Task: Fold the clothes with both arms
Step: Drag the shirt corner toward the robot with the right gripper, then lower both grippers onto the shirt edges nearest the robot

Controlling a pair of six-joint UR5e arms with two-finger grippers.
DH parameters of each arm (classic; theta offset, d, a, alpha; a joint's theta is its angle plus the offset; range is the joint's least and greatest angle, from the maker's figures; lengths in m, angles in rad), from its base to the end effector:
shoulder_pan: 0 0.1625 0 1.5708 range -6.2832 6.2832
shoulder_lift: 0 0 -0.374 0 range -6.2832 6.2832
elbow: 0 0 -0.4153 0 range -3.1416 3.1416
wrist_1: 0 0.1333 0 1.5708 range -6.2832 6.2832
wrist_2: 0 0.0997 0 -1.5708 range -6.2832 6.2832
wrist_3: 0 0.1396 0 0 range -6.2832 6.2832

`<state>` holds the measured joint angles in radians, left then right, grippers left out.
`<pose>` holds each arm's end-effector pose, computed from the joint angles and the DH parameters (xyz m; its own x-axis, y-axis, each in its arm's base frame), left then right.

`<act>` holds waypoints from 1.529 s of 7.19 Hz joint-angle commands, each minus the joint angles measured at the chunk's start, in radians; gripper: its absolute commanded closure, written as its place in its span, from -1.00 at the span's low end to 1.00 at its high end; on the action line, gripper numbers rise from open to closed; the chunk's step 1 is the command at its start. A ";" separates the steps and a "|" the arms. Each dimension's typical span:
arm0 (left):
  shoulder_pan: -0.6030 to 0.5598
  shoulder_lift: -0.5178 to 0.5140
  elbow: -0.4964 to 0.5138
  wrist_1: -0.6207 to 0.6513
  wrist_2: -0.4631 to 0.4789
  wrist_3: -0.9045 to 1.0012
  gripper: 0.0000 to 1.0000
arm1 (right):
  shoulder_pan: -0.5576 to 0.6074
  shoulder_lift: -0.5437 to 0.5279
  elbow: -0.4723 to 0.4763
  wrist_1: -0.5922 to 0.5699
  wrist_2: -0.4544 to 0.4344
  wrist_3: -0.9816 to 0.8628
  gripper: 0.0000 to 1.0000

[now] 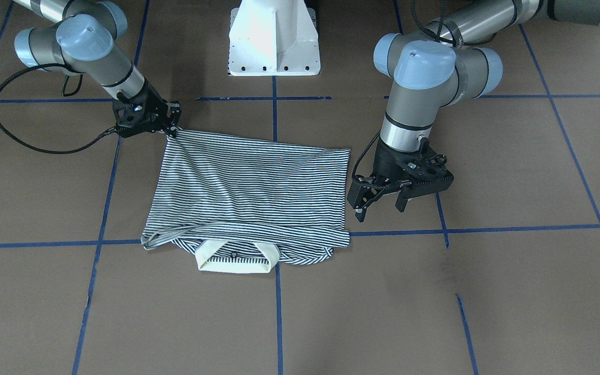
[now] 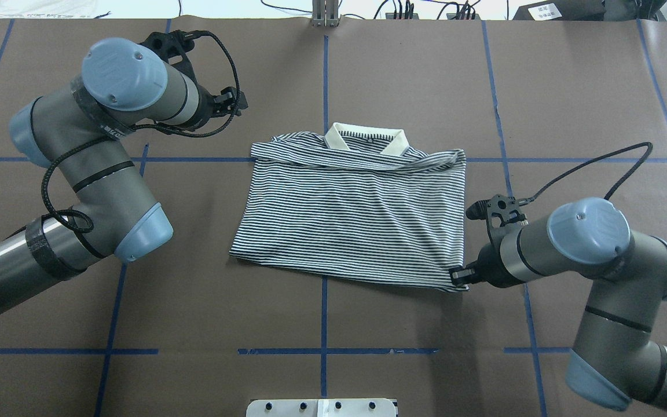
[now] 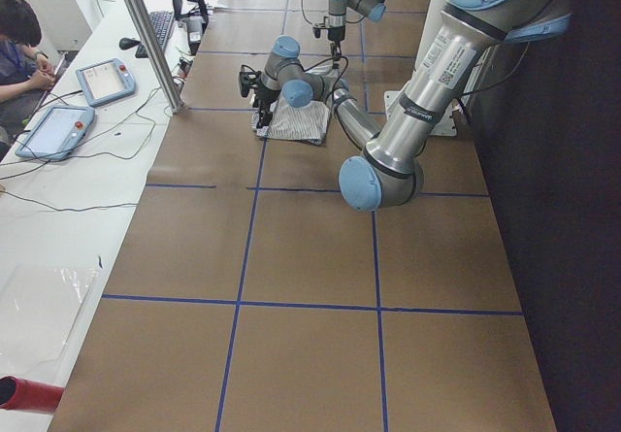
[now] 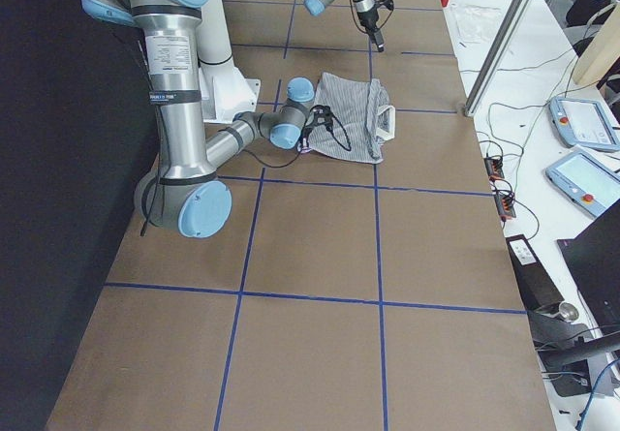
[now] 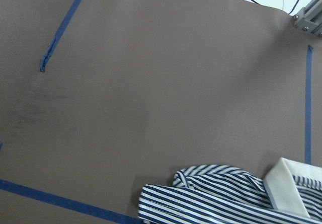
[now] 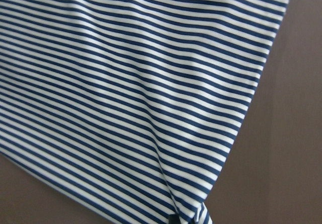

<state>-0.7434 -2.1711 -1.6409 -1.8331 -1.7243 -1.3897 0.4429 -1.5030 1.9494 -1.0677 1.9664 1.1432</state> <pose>0.4446 -0.5608 0.2152 0.5355 -0.2505 -0.8065 0.4900 0.8700 0.0551 -0.4744 -0.3130 0.3503 0.5252 -0.1744 0.8329 0.1159 0.9843 0.1331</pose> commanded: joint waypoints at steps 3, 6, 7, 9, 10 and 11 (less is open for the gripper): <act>0.006 0.039 -0.078 0.015 -0.001 0.000 -1.00 | -0.337 -0.108 0.163 0.002 -0.110 0.194 1.00; 0.111 0.127 -0.166 0.014 -0.086 -0.079 -1.00 | -0.295 -0.054 0.163 0.014 -0.222 0.194 -1.00; 0.216 0.139 -0.168 0.011 -0.074 -0.232 -1.00 | -0.214 0.004 0.158 0.014 -0.228 0.194 -1.00; 0.396 0.126 -0.154 0.011 -0.001 -0.414 -0.83 | -0.095 0.029 0.158 0.014 -0.222 0.190 -1.00; 0.404 0.119 -0.142 0.011 0.014 -0.419 -0.77 | -0.073 0.029 0.158 0.014 -0.216 0.182 -1.00; 0.400 0.116 -0.123 0.011 0.018 -0.416 -0.71 | -0.072 0.029 0.158 0.014 -0.219 0.181 -1.00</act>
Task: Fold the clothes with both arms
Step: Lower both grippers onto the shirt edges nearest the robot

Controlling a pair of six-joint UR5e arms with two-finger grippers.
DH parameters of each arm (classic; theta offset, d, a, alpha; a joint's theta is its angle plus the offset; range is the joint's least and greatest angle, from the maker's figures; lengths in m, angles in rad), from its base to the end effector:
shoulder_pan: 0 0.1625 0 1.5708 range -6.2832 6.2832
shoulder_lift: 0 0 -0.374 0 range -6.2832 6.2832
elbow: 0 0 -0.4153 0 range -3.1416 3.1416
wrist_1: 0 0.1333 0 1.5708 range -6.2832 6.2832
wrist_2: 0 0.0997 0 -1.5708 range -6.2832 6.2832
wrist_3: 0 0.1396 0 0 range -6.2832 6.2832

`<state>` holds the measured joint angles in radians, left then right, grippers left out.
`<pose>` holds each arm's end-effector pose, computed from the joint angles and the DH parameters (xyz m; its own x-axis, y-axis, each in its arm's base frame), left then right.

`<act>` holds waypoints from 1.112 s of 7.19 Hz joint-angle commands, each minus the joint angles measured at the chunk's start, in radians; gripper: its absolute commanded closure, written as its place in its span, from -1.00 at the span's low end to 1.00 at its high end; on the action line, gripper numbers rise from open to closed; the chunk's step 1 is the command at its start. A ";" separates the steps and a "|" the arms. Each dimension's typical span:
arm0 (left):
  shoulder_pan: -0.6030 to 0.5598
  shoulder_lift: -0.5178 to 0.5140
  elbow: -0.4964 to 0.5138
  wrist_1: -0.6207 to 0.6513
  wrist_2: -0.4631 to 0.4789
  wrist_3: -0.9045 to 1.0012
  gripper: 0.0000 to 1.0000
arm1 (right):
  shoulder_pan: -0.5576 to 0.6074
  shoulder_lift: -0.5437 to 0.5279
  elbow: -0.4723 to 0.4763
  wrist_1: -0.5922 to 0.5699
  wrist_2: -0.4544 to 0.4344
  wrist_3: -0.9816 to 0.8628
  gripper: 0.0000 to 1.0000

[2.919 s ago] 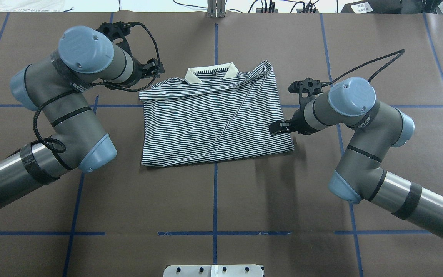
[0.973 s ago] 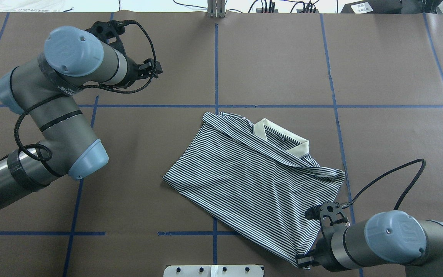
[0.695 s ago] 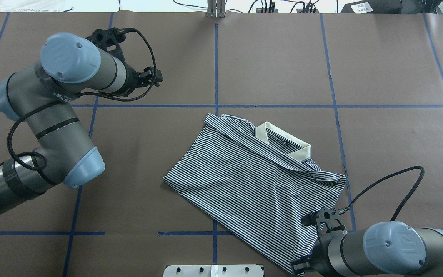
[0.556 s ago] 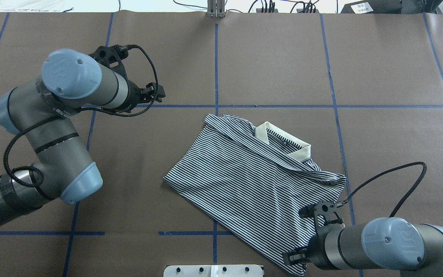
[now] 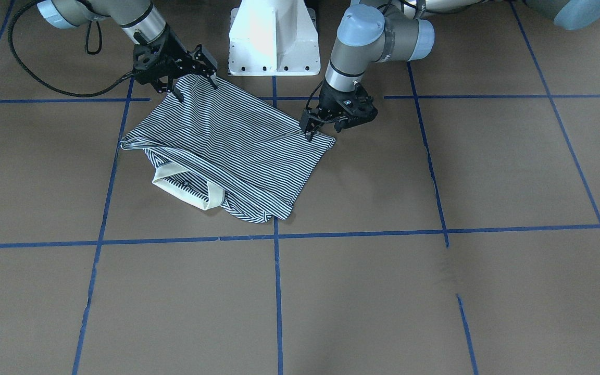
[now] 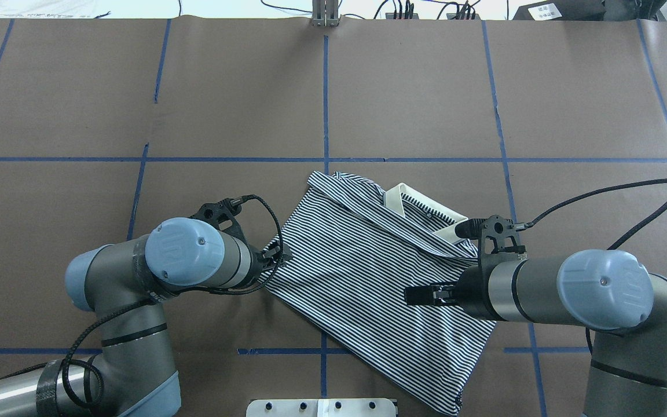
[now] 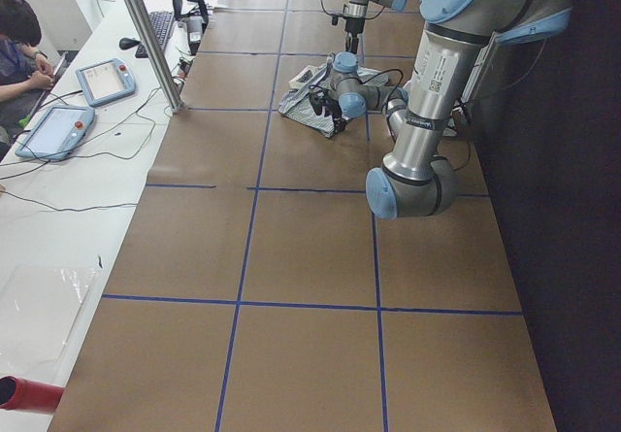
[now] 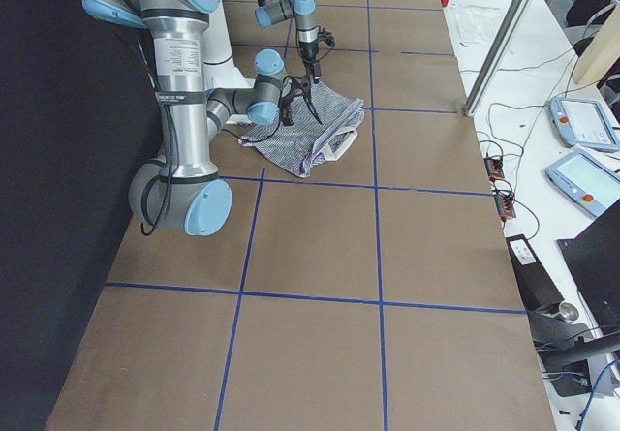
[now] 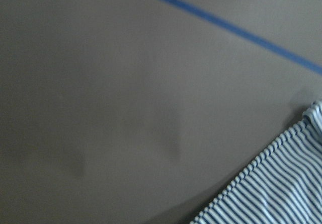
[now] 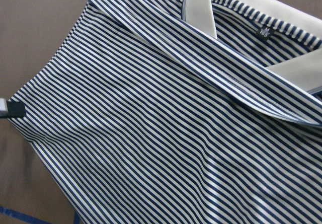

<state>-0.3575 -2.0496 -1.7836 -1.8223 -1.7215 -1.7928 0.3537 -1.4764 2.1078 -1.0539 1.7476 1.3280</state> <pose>0.5812 -0.3370 0.2299 0.4855 -0.4137 -0.7701 0.3476 0.8997 -0.2642 -0.4658 -0.2879 0.2551 0.4192 -0.0975 0.9027 -0.0924 0.9845 0.1493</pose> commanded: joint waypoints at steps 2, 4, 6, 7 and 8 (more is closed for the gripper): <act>-0.020 -0.003 0.026 0.000 0.029 -0.005 -0.64 | 0.019 0.002 -0.002 0.000 0.001 -0.004 -1.00; -0.027 -0.003 0.038 0.001 0.045 -0.003 -0.51 | 0.022 0.002 0.000 0.000 0.004 -0.004 -1.00; -0.024 -0.004 0.041 0.001 0.043 -0.005 -0.46 | 0.022 0.004 0.000 0.000 0.006 -0.004 -1.00; -0.023 -0.004 0.041 0.003 0.043 -0.007 -0.44 | 0.024 0.004 0.000 0.000 0.006 -0.004 -1.00; -0.020 -0.004 0.043 0.003 0.042 -0.011 -0.30 | 0.024 0.004 0.001 -0.002 0.006 -0.003 -1.00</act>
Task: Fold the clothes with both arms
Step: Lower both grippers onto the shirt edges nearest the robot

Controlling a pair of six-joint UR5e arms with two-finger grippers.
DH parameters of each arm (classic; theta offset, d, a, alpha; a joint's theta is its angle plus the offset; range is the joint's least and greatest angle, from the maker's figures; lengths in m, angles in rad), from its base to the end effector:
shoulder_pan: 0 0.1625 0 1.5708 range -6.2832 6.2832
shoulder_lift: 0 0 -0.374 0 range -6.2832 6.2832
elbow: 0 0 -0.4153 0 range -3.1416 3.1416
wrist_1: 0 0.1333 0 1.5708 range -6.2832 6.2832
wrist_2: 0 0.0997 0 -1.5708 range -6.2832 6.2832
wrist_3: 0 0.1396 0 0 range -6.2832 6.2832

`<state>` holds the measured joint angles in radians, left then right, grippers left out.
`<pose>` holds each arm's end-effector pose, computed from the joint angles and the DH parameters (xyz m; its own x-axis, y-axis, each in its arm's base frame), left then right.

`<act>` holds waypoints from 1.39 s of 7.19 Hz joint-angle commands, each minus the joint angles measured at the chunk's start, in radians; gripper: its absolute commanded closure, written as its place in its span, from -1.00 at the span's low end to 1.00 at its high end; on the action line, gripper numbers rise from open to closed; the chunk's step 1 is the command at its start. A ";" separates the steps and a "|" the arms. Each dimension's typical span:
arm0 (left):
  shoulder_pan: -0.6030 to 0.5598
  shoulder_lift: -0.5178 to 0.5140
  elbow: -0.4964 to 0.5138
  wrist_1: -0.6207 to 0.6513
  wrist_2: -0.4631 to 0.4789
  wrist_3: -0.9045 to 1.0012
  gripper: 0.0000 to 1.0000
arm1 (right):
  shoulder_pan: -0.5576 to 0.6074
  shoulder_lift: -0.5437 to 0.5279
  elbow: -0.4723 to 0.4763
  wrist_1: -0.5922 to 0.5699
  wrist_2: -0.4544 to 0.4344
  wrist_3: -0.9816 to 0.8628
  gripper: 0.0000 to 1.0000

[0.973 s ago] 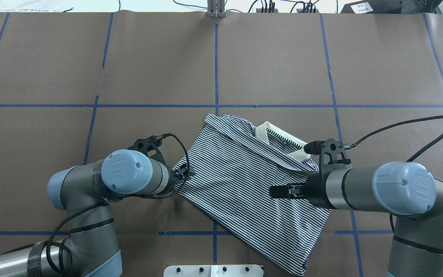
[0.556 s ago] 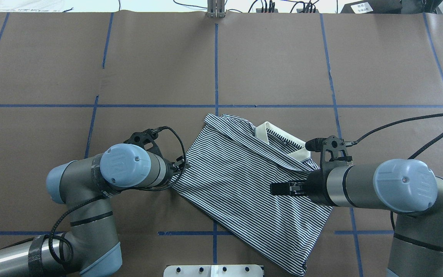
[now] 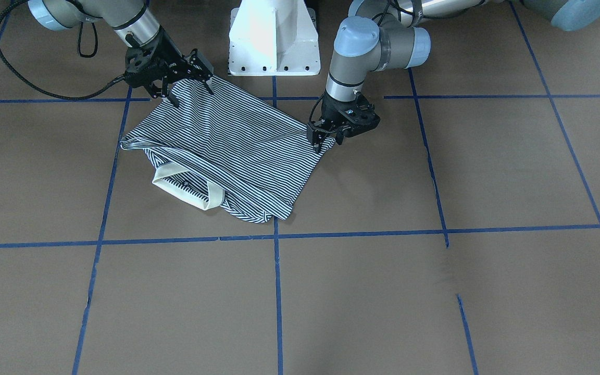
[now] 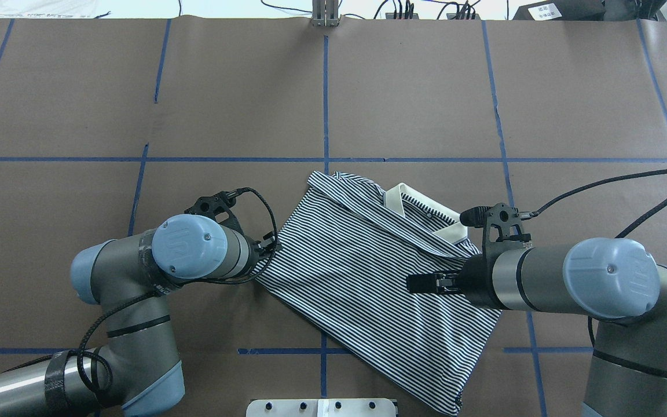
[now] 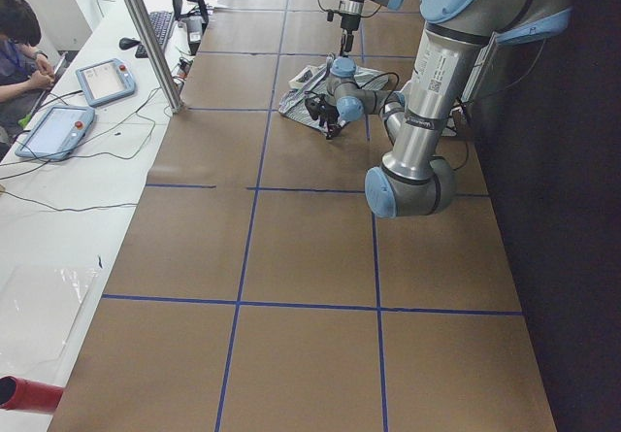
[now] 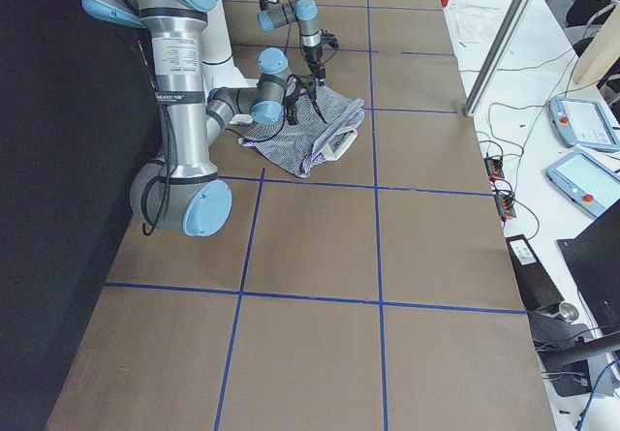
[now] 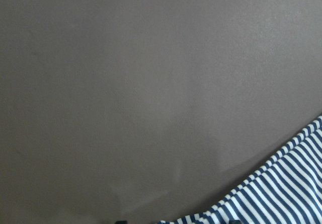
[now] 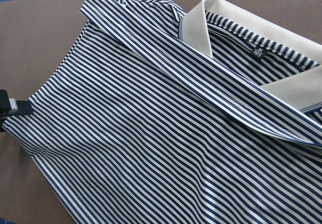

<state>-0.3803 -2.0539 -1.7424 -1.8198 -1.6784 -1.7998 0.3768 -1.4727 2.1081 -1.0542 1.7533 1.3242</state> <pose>0.5818 -0.3600 0.2484 0.4935 -0.4403 -0.7500 0.4135 0.8775 -0.2430 -0.4595 -0.2979 0.2530 0.4174 -0.0930 0.9040 -0.1091 0.9824 0.1514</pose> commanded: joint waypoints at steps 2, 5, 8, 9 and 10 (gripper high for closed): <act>0.003 -0.002 -0.008 0.001 -0.003 -0.006 0.86 | 0.001 0.000 0.003 0.000 0.000 0.001 -1.00; -0.012 -0.002 -0.042 0.040 -0.007 0.000 1.00 | 0.001 0.000 0.006 0.000 0.000 0.001 -1.00; -0.199 -0.055 0.088 0.012 -0.003 0.136 1.00 | 0.011 -0.003 0.006 0.000 0.005 0.004 -1.00; -0.245 -0.136 0.236 -0.060 -0.001 0.149 1.00 | 0.011 -0.001 0.006 0.000 0.002 0.004 -1.00; -0.297 -0.214 0.358 -0.125 0.000 0.233 1.00 | 0.013 -0.003 0.003 0.000 -0.004 0.004 -1.00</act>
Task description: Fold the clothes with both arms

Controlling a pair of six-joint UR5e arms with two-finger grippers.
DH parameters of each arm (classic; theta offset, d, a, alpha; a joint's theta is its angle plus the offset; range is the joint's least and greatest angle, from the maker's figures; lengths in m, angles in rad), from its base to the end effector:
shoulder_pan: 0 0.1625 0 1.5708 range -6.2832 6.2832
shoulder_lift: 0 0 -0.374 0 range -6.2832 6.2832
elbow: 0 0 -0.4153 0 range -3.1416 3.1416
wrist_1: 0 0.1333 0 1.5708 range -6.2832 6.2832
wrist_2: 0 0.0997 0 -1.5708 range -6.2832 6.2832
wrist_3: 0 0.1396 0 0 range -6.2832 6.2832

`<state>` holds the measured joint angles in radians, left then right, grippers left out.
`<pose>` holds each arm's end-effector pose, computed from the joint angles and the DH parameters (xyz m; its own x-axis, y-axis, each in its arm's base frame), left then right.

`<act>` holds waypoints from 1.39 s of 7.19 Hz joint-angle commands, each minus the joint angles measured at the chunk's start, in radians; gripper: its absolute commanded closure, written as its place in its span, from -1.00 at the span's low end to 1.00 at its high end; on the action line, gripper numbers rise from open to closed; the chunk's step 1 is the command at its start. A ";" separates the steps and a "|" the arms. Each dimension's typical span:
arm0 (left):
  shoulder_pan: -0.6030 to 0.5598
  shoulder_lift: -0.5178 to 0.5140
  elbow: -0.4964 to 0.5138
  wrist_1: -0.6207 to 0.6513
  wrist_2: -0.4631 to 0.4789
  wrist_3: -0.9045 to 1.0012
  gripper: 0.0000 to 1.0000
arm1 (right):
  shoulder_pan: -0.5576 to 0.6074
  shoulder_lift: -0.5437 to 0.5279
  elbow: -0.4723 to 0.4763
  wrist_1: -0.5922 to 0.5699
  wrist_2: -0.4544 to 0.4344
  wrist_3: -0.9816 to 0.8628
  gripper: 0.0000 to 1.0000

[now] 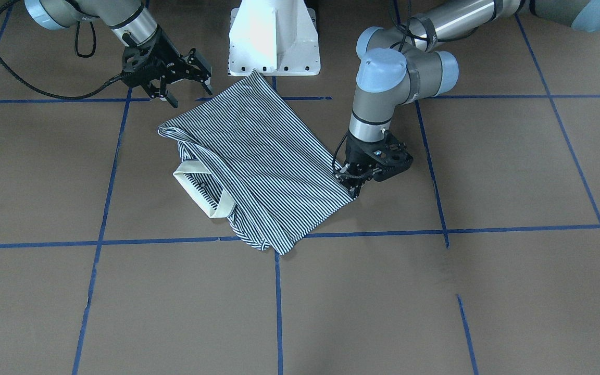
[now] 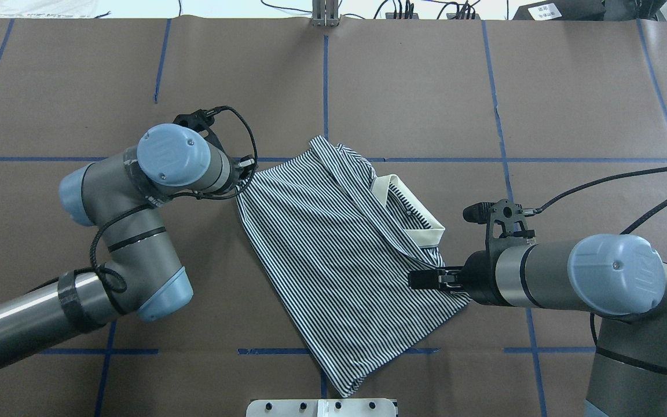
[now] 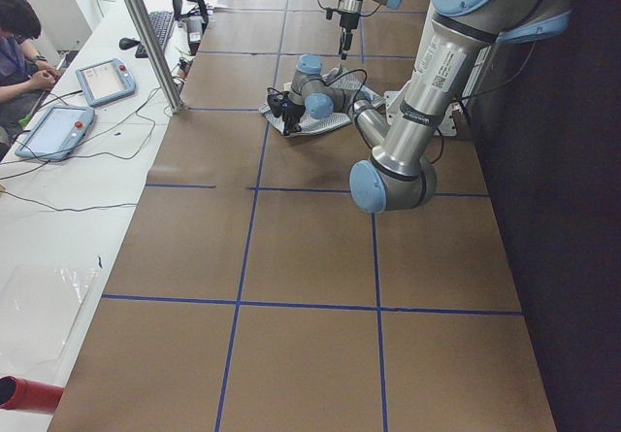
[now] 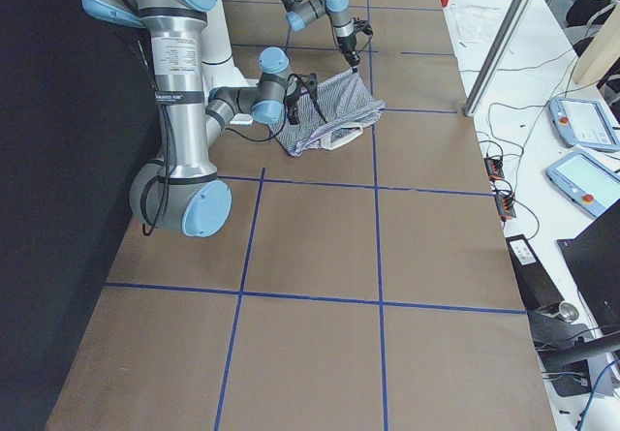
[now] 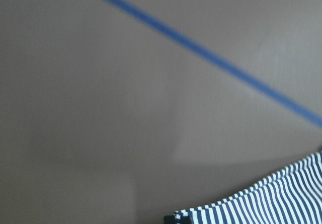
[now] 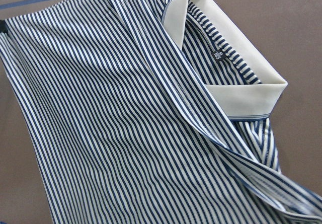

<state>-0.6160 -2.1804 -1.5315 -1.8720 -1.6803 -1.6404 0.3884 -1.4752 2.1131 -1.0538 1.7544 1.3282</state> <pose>0.5309 -0.5205 0.2579 0.4889 -0.4308 -0.7586 0.5414 0.8317 -0.1234 -0.4545 -0.3025 0.2517 0.4153 -0.0853 0.9057 -0.1216 0.9815 0.1481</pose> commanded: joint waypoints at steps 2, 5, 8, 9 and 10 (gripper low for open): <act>-0.137 -0.246 0.424 -0.314 0.008 0.207 1.00 | 0.013 0.001 -0.005 0.000 -0.007 0.000 -1.00; -0.137 -0.294 0.568 -0.452 0.063 0.250 -0.46 | 0.018 0.001 -0.009 0.000 -0.010 0.000 -1.00; -0.192 -0.288 0.530 -0.417 -0.006 0.333 -1.00 | 0.018 0.007 -0.031 -0.038 -0.009 -0.004 -1.00; -0.212 -0.248 0.430 -0.320 -0.110 0.341 -1.00 | 0.021 0.085 -0.057 -0.143 -0.009 -0.009 -1.00; -0.214 -0.149 0.230 -0.203 -0.137 0.358 -1.00 | 0.023 0.216 -0.099 -0.282 -0.010 -0.009 -1.00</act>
<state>-0.8183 -2.4171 -1.1169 -2.1963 -1.7574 -1.3016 0.4086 -1.3838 2.0558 -1.1942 1.7452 1.3212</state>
